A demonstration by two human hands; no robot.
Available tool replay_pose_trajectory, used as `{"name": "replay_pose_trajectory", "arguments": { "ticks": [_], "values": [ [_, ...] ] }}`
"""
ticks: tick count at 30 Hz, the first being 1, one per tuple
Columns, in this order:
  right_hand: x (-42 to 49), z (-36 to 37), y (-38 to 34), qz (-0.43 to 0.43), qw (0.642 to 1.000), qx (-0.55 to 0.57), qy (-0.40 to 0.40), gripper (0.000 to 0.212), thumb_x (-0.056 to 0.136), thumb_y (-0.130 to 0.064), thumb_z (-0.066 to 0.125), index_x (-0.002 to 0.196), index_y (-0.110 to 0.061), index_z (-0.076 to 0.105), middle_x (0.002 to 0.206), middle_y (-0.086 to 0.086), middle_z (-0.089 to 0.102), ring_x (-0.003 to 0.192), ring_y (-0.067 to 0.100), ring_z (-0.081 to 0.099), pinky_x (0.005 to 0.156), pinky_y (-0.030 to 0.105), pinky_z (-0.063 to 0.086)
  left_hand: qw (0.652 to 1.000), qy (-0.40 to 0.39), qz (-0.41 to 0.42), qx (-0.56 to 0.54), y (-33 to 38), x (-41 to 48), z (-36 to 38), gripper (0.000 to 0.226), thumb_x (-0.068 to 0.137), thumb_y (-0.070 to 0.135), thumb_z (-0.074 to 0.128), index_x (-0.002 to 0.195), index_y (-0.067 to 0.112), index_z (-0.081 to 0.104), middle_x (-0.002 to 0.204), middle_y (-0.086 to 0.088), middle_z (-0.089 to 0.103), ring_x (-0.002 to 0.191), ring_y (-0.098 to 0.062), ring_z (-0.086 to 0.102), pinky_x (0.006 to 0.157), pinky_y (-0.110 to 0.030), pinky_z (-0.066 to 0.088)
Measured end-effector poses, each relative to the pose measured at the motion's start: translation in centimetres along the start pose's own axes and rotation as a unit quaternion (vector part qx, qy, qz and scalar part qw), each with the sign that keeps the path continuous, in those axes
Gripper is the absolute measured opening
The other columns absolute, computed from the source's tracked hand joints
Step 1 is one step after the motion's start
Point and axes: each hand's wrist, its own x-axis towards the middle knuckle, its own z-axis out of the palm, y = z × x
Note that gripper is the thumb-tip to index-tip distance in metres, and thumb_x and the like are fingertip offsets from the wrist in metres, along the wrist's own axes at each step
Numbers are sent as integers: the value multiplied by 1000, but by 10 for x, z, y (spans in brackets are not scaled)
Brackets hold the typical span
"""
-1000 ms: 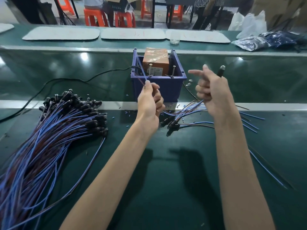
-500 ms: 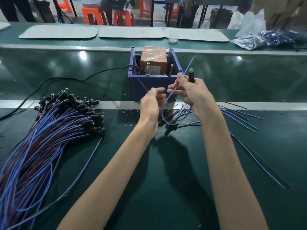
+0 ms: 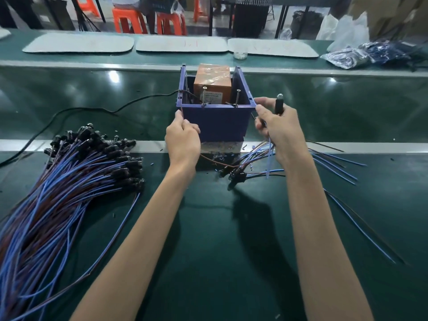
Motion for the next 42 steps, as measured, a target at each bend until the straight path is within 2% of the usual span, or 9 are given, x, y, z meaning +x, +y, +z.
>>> {"name": "replay_pose_trajectory", "arguments": {
  "ticks": [3, 7, 12, 15, 17, 21, 25, 32, 42],
  "values": [
    [4, -2, 2, 5, 999, -18, 35, 22, 94, -4, 49, 96, -14, 69, 59, 0, 48, 37, -1, 38, 39, 9, 28, 999, -18, -2, 50, -2, 7, -5, 55, 95, 0, 28, 148, 14, 29, 74, 10, 63, 59, -7, 44, 62, -29, 38],
    [7, -5, 3, 30, 999, 4, 40, 34, 90, 2, 41, 88, -17, 69, 58, -1, 49, 38, 1, 32, 37, 13, 24, 999, 12, 38, 32, -5, 7, -9, 13, 101, 13, 32, 106, 24, 37, 76, 7, 72, 42, -5, 41, 49, -26, 35],
    [9, -5, 5, 32, 999, -4, 26, 34, 89, 1, 39, 91, -17, 68, 60, -1, 51, 38, 2, 30, 37, 14, 23, 993, 50, 96, 37, -3, 11, -14, 22, 98, 15, 51, 84, 32, 52, 70, 14, 70, 41, -3, 51, 48, -22, 47],
    [9, -5, 7, 31, 999, 6, 29, 33, 89, 2, 40, 93, -14, 68, 60, -1, 50, 36, 2, 29, 36, 14, 22, 995, 58, 74, 44, -5, 15, -17, 23, 95, 11, 51, 88, 29, 64, 67, 17, 68, 46, 1, 52, 56, -24, 51],
    [10, -5, 8, 35, 999, 20, 33, 30, 90, 2, 40, 93, -13, 66, 60, 0, 49, 35, 1, 29, 36, 14, 22, 997, 50, 53, 40, -5, 18, -19, 27, 93, 7, 46, 96, 23, 67, 68, 17, 68, 40, 2, 48, 53, -17, 47],
    [11, -8, 11, 47, 997, 54, 38, 24, 91, 2, 43, 92, -11, 63, 60, 0, 50, 36, 1, 30, 36, 14, 23, 998, 14, 52, 31, -4, 21, -23, 23, 96, 6, 43, 104, 18, 60, 77, 14, 70, 39, 0, 47, 51, -14, 43],
    [11, -8, 14, 53, 995, 76, 31, 23, 91, 3, 45, 89, -9, 64, 60, 0, 51, 36, 1, 30, 36, 14, 23, 998, 2, 55, 19, -4, 21, -26, 18, 97, 8, 46, 92, 23, 53, 77, 11, 73, 41, -4, 48, 50, -17, 46],
    [11, -7, 16, 49, 996, 76, 17, 24, 91, 3, 45, 92, -6, 67, 61, -1, 54, 38, 4, 31, 37, 15, 23, 999, -12, 32, -6, -6, 22, -27, 20, 95, 9, 53, 86, 24, 64, 78, 11, 75, 40, -5, 52, 56, -23, 51],
    [12, -9, 18, 49, 995, 84, -12, 26, 92, 2, 44, 90, -8, 68, 55, -5, 54, 41, 5, 26, 38, 16, 19, 999, -36, 18, -26, -1, 19, -28, 21, 95, 8, 53, 86, 22, 67, 77, 9, 75, 40, -4, 48, 50, -16, 47]
  ]
}}
